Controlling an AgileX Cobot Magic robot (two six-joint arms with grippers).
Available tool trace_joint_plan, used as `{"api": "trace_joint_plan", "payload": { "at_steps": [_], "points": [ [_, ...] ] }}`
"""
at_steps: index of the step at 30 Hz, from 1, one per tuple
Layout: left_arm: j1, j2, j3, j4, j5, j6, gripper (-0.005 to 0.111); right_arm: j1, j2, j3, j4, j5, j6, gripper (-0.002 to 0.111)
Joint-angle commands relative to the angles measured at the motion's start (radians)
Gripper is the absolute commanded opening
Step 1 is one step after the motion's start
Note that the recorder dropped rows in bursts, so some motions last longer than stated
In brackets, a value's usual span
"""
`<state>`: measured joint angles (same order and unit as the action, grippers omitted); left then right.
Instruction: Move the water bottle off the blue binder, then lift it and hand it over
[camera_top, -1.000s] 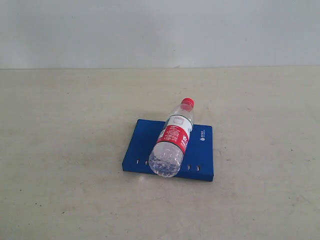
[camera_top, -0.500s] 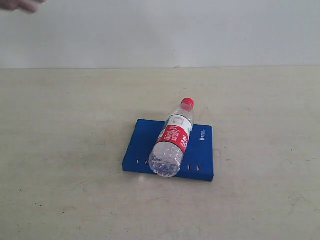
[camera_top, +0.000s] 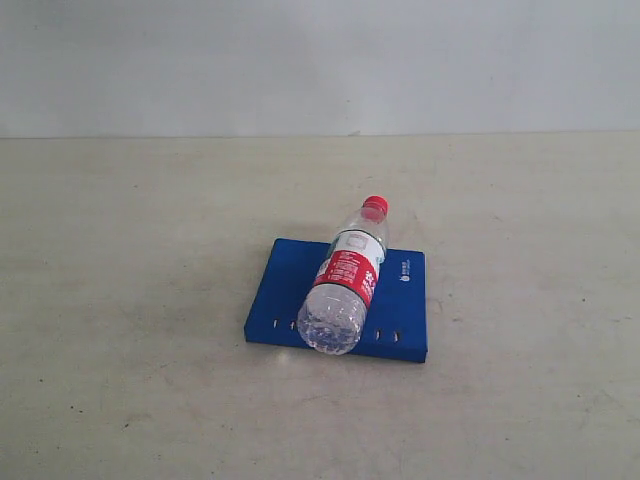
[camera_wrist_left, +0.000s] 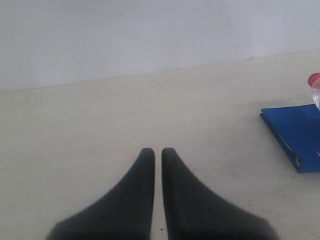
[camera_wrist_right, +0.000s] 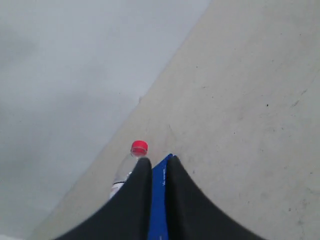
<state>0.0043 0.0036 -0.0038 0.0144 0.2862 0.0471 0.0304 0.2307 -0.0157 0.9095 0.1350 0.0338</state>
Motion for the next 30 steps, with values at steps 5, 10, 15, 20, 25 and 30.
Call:
{"api": "trace_joint_plan", "payload": {
  "at_steps": [5,10,15,20,25,30],
  "points": [
    [-0.005,-0.004,0.004,0.001,-0.002,-0.003,0.005,0.001,0.095,-0.419,-0.001,0.03,-0.716,0.018],
    [-0.005,-0.004,0.004,0.001,-0.002,-0.003,0.005,0.001,0.405,-0.565,0.003,0.264,-0.629,0.018],
    [-0.005,-0.004,0.004,0.001,-0.002,-0.003,0.005,0.001,0.79,-0.688,0.087,0.422,-0.721,0.018],
    [-0.005,-0.004,0.004,0.001,-0.002,-0.003,0.005,0.001,1.133,-0.888,0.225,0.546,-0.846,0.031],
    [-0.005,-0.004,0.004,0.001,-0.002,-0.003,0.005,0.001,1.38,-1.066,0.232,0.658,-0.82,0.05],
    [-0.005,-0.004,0.004,0.001,-0.002,-0.003,0.005,0.001,1.576,-1.178,0.305,0.727,-0.798,0.05]
  ]
}}
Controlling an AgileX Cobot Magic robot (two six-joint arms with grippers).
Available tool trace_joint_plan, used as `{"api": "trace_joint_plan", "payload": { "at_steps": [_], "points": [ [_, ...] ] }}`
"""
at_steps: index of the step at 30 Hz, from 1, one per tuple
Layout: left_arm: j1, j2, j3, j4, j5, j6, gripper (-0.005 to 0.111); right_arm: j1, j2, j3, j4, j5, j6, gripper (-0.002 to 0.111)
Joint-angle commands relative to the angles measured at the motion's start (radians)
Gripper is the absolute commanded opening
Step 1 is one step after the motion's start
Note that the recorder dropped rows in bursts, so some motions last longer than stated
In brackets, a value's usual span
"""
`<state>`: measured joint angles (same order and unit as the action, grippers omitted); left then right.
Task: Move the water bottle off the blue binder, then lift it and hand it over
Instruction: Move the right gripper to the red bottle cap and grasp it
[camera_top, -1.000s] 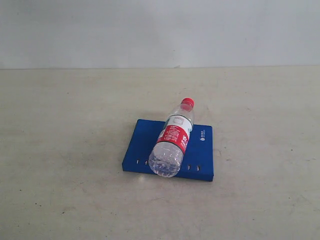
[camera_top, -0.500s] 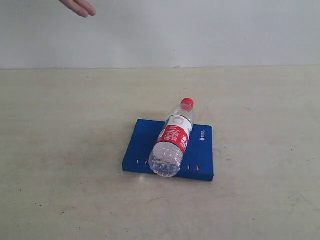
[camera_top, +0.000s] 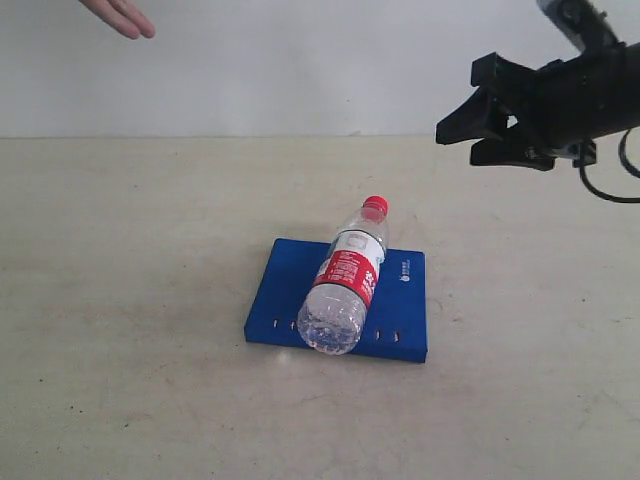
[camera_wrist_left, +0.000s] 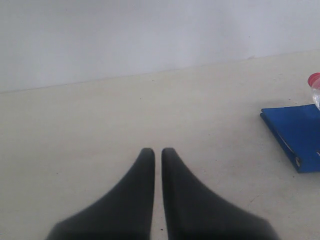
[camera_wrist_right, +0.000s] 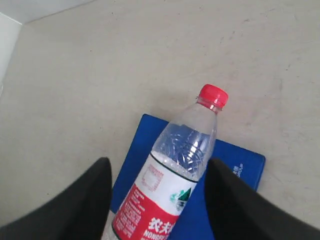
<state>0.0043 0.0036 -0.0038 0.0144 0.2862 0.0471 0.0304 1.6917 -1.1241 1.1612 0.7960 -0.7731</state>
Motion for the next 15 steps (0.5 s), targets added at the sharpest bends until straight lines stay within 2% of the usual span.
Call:
{"api": "trace_joint_plan", "payload": {
  "at_steps": [1,6,15],
  "points": [
    [-0.005,-0.004,0.004,0.001,-0.002,-0.003,0.005,0.001,0.156,-0.091,0.064,0.094,0.011,0.05],
    [-0.005,-0.004,0.004,0.001,-0.002,-0.003,0.005,0.001,0.329,-0.21,0.069,0.172,0.031,0.05],
    [-0.005,-0.004,0.004,0.001,-0.002,-0.003,0.005,0.017,0.518,-0.414,0.08,0.176,0.043,0.05]
  ]
}}
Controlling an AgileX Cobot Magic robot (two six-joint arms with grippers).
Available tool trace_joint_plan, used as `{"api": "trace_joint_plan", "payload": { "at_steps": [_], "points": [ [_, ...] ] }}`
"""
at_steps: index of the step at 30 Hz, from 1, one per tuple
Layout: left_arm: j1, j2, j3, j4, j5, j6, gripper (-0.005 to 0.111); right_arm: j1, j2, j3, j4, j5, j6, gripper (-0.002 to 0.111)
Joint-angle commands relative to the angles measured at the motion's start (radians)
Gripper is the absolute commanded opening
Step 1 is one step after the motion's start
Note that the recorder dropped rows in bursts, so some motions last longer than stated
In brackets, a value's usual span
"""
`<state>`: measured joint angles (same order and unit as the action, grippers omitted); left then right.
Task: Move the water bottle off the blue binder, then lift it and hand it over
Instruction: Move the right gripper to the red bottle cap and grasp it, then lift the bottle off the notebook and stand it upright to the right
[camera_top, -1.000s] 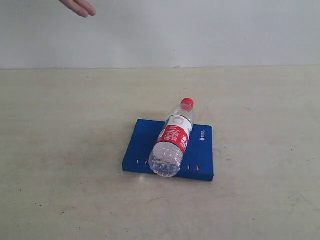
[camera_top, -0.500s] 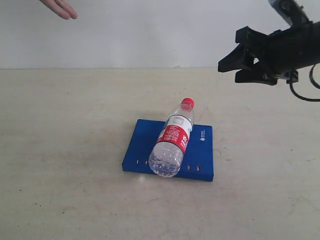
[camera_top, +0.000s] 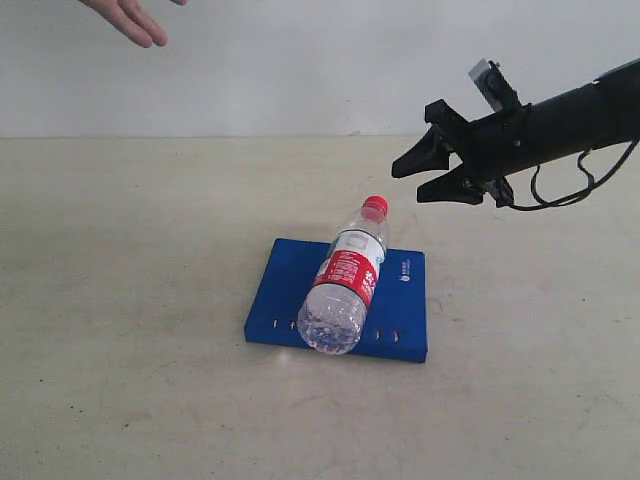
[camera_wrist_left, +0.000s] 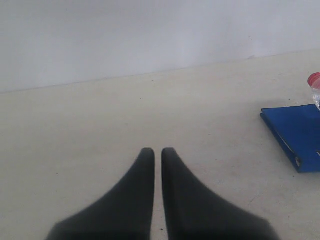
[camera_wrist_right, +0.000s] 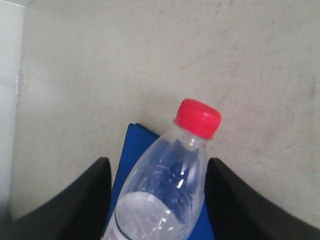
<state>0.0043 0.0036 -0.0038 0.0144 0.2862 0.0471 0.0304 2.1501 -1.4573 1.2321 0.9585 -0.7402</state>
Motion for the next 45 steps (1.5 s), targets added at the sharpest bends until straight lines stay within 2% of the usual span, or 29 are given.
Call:
{"api": "trace_joint_plan", "payload": {
  "at_steps": [1,9,15,19,21,22,23,26,32,35,37,40,42,45],
  "points": [
    [-0.005,-0.004,0.004,0.001,-0.002,-0.003,0.005,0.024,0.074,-0.099,0.009,0.014,0.01,0.05],
    [-0.005,-0.004,0.004,0.001,-0.002,-0.003,0.005,0.08,0.188,-0.242,-0.032,0.014,0.06,0.05],
    [-0.005,-0.004,0.004,0.001,-0.002,-0.003,0.005,0.08,0.196,-0.26,-0.156,-0.015,0.122,0.05],
    [-0.005,-0.004,0.004,0.001,-0.002,-0.003,0.005,0.082,0.197,-0.26,-0.169,0.002,0.166,0.05],
    [-0.005,-0.004,0.004,0.001,-0.002,-0.003,0.005,0.083,0.197,-0.26,-0.168,-0.012,0.167,0.054],
    [-0.005,-0.004,0.004,0.001,-0.002,-0.003,0.005,0.083,0.197,-0.26,-0.168,-0.033,0.188,0.062],
    [-0.005,-0.004,0.004,0.001,-0.002,-0.003,0.005,0.083,0.197,-0.26,-0.168,-0.041,0.193,0.065],
    [-0.005,-0.004,0.004,0.001,-0.002,-0.003,0.005,0.083,0.198,-0.26,-0.166,-0.053,0.192,0.066],
    [-0.005,-0.004,0.004,0.001,-0.002,-0.003,0.005,0.098,0.275,-0.26,-0.027,-0.017,0.196,0.066],
    [-0.005,-0.004,0.004,0.001,-0.002,-0.003,0.005,0.103,0.303,-0.26,0.091,-0.005,0.126,0.066],
    [-0.005,-0.004,0.004,0.001,-0.002,-0.003,0.005,0.107,0.314,-0.26,0.151,0.007,0.105,0.059],
    [-0.005,-0.004,0.004,0.001,-0.002,-0.003,0.005,0.109,0.318,-0.26,0.162,0.008,0.084,0.035],
    [-0.005,-0.004,0.004,0.001,-0.002,-0.003,0.005,0.109,0.316,-0.26,0.162,0.015,0.077,0.031],
    [-0.005,-0.004,0.004,0.001,-0.002,-0.003,0.005,0.109,0.314,-0.26,0.178,0.022,0.077,0.031]
  ]
}}
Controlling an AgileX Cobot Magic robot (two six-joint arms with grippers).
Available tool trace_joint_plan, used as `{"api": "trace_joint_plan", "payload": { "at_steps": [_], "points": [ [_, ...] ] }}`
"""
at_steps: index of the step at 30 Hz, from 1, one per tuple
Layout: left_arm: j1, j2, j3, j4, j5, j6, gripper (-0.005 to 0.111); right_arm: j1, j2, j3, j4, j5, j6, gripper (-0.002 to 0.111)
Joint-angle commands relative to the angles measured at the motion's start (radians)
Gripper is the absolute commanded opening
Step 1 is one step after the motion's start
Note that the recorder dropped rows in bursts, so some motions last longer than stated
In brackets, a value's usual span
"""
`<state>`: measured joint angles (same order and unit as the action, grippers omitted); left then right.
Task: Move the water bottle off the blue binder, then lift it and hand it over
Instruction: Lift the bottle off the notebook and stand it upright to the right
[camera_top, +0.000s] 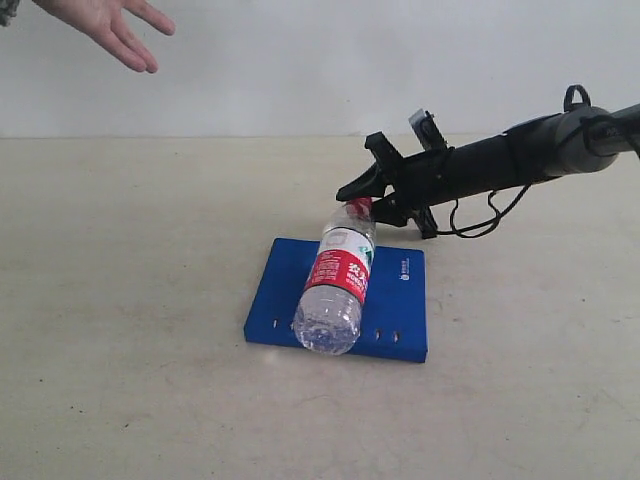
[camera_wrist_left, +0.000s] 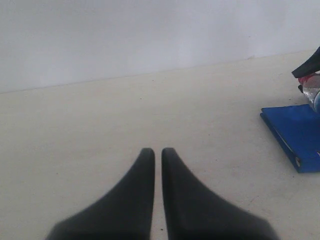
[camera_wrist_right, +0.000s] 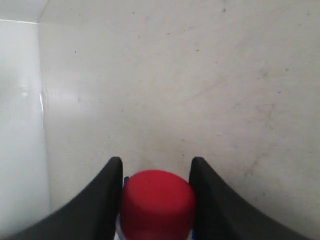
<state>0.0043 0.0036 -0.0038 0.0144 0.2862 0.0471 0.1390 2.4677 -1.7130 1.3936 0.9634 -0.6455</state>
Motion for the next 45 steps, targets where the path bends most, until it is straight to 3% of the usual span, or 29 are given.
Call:
{"api": "trace_joint_plan", "payload": {
  "at_steps": [1,5,10,16,25,31,38,45],
  "points": [
    [-0.005,-0.004,0.004,0.001,-0.002,-0.003,0.005,0.001,-0.004,-0.005,0.026,0.017,-0.018,0.031],
    [-0.005,-0.004,0.004,0.001,-0.002,-0.003,0.005,0.001,-0.004,-0.005,0.036,0.021,-0.018,0.025],
    [-0.005,-0.004,0.004,0.001,-0.002,-0.003,0.005,-0.001,-0.01,-0.005,0.043,0.088,-0.077,0.0],
    [-0.005,-0.004,0.004,0.001,-0.002,-0.003,0.005,-0.001,-0.072,-0.005,0.05,0.091,-0.221,0.0],
    [-0.005,-0.004,0.004,0.001,-0.002,-0.003,0.005,-0.008,-0.23,-0.005,0.056,-0.062,-0.302,0.0],
    [-0.005,-0.004,0.004,0.001,-0.002,-0.003,0.005,-0.076,-0.31,-0.005,0.046,-0.101,-0.366,0.0],
    [-0.005,-0.004,0.004,0.001,-0.002,-0.003,0.005,-0.163,-0.36,-0.005,-0.062,-0.124,-0.399,0.0],
    [-0.005,-0.004,0.004,0.001,-0.002,-0.003,0.005,-0.177,-0.447,-0.005,-0.193,-0.2,-0.465,0.0]
  ]
}}
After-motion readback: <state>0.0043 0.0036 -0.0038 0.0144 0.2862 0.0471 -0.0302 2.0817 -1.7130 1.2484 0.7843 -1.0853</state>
